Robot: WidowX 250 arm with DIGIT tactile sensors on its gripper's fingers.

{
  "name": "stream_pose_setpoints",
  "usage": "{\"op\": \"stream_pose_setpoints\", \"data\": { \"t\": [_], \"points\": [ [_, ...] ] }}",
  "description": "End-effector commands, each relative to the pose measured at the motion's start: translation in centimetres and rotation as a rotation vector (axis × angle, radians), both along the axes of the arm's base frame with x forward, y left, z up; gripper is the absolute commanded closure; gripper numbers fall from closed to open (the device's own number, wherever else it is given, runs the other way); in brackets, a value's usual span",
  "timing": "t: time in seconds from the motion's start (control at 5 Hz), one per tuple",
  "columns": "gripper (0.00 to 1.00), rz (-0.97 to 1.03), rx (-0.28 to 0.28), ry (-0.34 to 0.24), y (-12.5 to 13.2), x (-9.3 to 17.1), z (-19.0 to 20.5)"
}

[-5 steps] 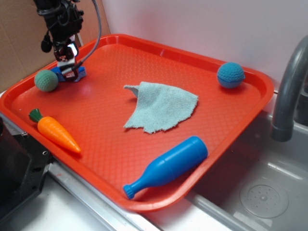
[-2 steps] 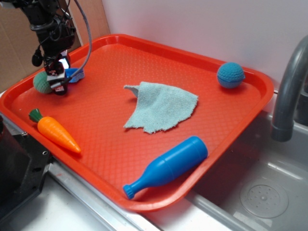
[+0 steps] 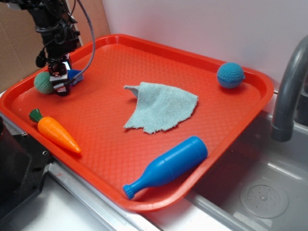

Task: Grab the blue sponge.

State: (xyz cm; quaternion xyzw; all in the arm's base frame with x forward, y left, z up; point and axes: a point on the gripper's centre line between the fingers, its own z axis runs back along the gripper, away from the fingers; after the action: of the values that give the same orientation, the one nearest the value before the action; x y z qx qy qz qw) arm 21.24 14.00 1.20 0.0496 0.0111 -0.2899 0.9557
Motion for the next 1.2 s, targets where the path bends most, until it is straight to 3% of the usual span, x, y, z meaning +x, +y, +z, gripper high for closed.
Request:
{"op": "stream_pose_setpoints", "data": {
  "t": [0.0,0.2,0.4,0.6,0.8,1.0],
  "points": [
    [1.00,0.010,0.025,-0.119,-3.8,2.9,4.7],
    [1.00,0.010,0.069,-0.208,-6.6,4.5,9.0],
    [1.00,0.066,0.094,-0.279,-11.6,4.2,13.7],
    [1.00,0.219,-0.012,-0.218,-13.3,2.8,15.5],
    [1.00,0.473,-0.018,-0.179,-13.4,0.8,16.0],
    [1.00,0.736,-0.085,-0.067,-12.3,-0.5,16.1]
  ]
}}
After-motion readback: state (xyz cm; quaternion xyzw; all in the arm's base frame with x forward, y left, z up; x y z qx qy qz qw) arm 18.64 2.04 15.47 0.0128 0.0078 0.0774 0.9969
